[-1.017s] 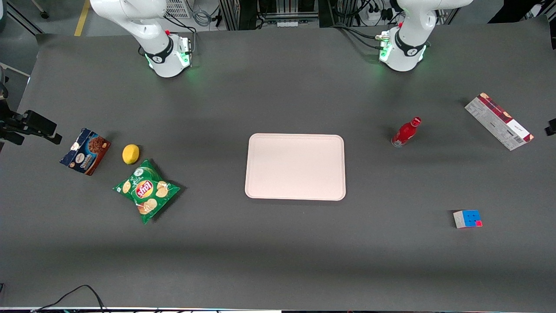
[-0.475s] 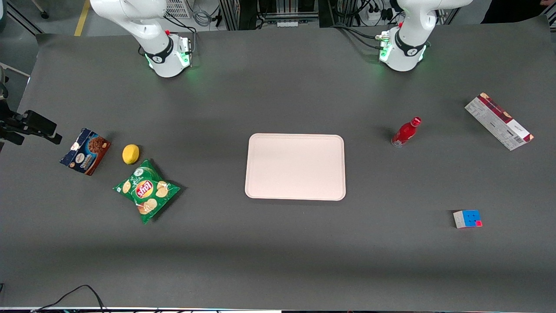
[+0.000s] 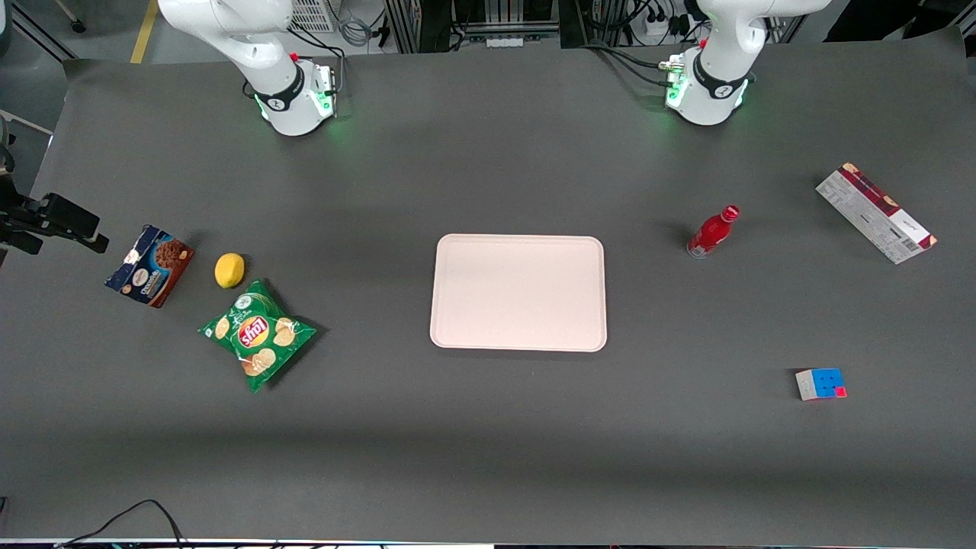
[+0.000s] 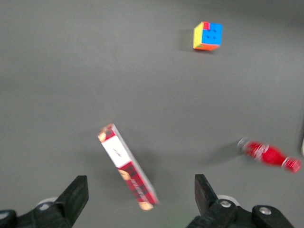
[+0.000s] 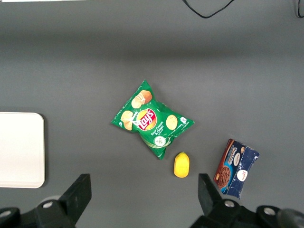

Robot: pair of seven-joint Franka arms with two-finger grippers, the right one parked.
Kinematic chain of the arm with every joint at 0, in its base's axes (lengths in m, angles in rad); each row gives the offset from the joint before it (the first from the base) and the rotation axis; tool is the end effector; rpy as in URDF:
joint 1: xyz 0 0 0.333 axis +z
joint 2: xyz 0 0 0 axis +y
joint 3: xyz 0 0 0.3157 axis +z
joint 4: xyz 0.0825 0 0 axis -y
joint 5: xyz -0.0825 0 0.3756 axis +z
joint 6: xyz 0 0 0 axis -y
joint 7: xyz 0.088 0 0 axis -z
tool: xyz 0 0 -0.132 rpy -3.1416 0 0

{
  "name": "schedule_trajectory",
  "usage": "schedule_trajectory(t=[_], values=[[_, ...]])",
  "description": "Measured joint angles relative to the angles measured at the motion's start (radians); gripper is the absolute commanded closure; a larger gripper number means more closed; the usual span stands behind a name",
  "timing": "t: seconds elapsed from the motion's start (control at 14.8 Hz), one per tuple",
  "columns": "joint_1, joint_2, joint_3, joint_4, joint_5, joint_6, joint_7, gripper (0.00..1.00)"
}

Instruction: Place red cookie box on tray

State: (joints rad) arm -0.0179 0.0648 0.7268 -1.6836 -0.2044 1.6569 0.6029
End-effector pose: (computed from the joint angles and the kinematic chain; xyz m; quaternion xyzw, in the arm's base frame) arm 0.4473 0.3385 0.5285 0.9940 0.0656 0.0192 0.0859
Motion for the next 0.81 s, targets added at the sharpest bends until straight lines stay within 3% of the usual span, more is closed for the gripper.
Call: schedule_trajectory(t=[0.14, 0.34, 0.54, 0.81], values=[[-0.011, 0.002, -0.030, 0.000, 0.019, -0.021, -0.205, 0.00], [-0.017, 0.003, -0.099, 0.000, 0.110, -0.033, -0.420, 0.00], [-0.033, 0.008, -0.126, -0.001, 0.228, -0.040, -0.482, 0.00], [-0.033, 0.019, -0.072, -0.015, 0.243, -0.041, -0.494, 0.00]])
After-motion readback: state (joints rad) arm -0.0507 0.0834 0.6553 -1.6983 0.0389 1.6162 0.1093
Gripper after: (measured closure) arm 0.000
